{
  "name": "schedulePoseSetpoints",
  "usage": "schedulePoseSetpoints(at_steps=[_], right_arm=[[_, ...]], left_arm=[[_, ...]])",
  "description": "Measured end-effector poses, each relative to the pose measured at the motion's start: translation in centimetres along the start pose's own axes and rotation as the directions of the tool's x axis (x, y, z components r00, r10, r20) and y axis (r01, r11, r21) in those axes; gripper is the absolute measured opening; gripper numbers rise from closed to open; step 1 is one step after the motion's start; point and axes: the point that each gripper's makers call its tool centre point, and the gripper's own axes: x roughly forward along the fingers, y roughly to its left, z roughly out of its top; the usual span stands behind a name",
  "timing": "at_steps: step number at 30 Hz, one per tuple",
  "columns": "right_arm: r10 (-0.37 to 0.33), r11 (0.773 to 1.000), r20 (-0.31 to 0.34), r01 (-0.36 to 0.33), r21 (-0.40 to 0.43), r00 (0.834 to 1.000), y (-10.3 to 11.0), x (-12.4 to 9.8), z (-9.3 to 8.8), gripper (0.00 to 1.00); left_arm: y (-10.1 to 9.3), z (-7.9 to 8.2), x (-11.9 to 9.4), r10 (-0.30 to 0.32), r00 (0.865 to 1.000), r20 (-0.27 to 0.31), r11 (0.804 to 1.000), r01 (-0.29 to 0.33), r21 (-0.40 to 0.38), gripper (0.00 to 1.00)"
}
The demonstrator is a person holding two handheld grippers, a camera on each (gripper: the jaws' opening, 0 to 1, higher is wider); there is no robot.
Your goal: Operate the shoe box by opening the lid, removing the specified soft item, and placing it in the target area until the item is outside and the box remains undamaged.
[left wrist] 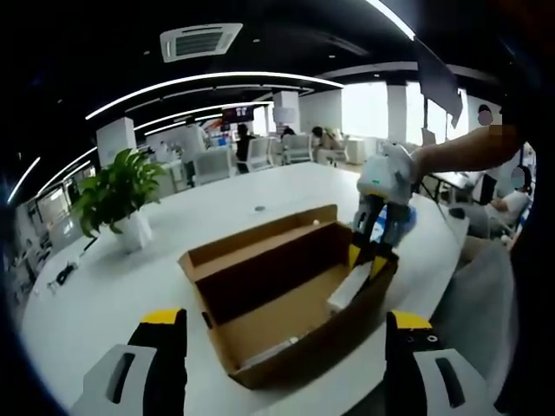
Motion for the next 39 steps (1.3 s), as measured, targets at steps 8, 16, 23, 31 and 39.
schedulePoseSetpoints(at_steps=[8,16,23,31,39], right_arm=[[-0.026,1.0,0.023,0.025,0.01,0.999,-0.4,-0.8,0.5,0.16],[-0.042,0.999,0.049,0.041,0.01,0.998,-0.4,-2.0,1.2,0.15],[-0.057,0.998,0.087,0.055,0.022,0.995,-0.6,-3.4,2.3,0.15],[-0.083,0.997,0.115,0.083,0.012,0.99,-0.6,-4.8,3.3,0.15],[-0.107,0.994,0.142,0.107,0.004,0.984,-0.7,-6.5,4.4,0.15]], left_arm=[[0.1,0.1,0.2,-0.006,1.0,-0.004,1.0,0.006,0.006,0.96],[0.1,0.1,0.4,-0.011,1.0,-0.002,1.0,0.011,0.006,0.96],[-0.1,0.3,0.5,-0.021,1.0,0.0,1.0,0.021,0.011,0.97],[-0.4,0.3,0.6,-0.03,1.0,0.001,0.999,0.03,0.012,0.97],[-0.6,0.5,0.8,-0.042,0.999,-0.001,0.999,0.042,0.014,0.99]])
